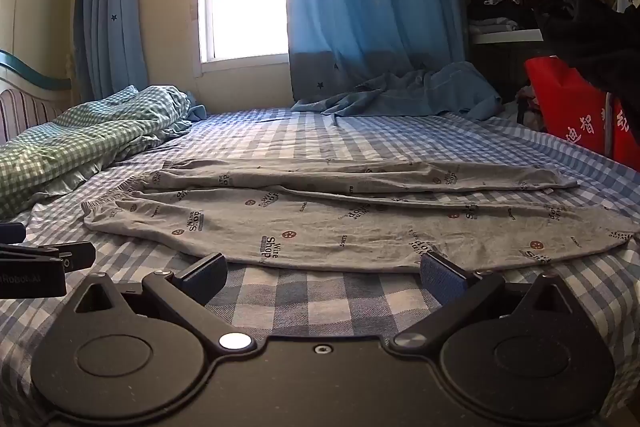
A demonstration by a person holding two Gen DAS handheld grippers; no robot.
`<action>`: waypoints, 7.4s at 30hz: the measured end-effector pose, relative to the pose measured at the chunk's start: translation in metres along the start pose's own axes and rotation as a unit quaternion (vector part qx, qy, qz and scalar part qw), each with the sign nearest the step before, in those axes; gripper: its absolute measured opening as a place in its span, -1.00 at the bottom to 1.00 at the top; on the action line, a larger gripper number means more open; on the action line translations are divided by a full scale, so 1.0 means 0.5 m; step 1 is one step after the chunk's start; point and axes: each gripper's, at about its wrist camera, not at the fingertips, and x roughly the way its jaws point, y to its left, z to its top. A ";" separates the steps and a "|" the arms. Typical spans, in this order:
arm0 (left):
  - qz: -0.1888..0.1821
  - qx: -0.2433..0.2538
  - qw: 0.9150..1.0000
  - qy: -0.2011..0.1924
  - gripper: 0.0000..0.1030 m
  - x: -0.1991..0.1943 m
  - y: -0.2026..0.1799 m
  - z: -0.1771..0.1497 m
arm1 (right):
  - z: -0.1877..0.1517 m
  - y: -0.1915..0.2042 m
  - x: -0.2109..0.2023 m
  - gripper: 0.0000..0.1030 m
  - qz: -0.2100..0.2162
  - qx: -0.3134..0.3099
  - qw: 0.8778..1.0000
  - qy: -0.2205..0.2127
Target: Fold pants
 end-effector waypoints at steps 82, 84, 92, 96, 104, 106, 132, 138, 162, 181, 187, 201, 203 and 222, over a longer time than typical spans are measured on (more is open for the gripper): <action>-0.001 -0.015 0.997 0.081 0.99 0.114 0.029 0.024 | 0.002 0.011 0.093 0.99 -0.007 -0.026 0.999 0.037; -0.003 -0.013 0.996 0.087 0.99 0.132 0.030 0.036 | 0.012 0.005 0.105 0.99 -0.001 -0.026 0.999 0.035; -0.007 0.018 0.995 0.102 0.99 0.239 0.042 0.117 | 0.088 -0.057 0.189 0.99 0.068 -0.020 0.997 0.041; -0.008 0.029 0.996 0.089 0.99 0.307 0.065 0.191 | 0.147 -0.108 0.263 0.99 0.108 -0.013 0.992 0.061; 0.015 0.060 0.997 0.052 0.99 0.501 0.137 0.372 | 0.298 -0.147 0.426 0.99 0.172 -0.099 0.979 0.049; 0.012 0.078 0.995 0.058 0.99 0.568 0.146 0.407 | 0.330 -0.143 0.483 0.99 0.183 -0.145 0.970 0.064; -0.187 0.231 0.935 0.195 0.54 0.974 0.190 0.377 | 0.327 -0.138 0.943 -0.05 0.252 -0.192 0.916 0.245; -0.189 0.196 0.931 0.245 -0.25 0.996 0.192 0.376 | 0.321 -0.137 0.947 -0.06 0.251 -0.197 0.916 0.243; -0.039 0.115 0.980 0.156 -0.96 1.002 0.168 0.467 | 0.395 -0.068 1.016 -1.00 0.156 -0.255 0.939 0.170; -0.108 0.086 0.974 0.181 0.10 1.033 0.268 0.429 | 0.388 -0.139 1.067 0.30 0.218 -0.140 0.943 0.207; -0.103 0.093 0.968 0.210 -0.58 1.050 0.261 0.401 | 0.361 -0.136 1.084 -0.02 0.207 -0.129 0.944 0.223; -0.094 0.095 0.988 0.076 -0.95 0.850 0.264 0.444 | 0.405 -0.085 0.846 -0.99 0.178 -0.199 0.958 0.105; -0.106 0.114 0.987 0.044 -0.95 0.791 0.272 0.437 | 0.403 -0.076 0.772 -0.99 0.172 -0.221 0.957 0.077; -0.135 0.256 0.955 -0.060 -0.94 0.473 0.312 0.138 | 0.128 0.041 0.334 -1.00 0.125 -0.318 0.939 0.031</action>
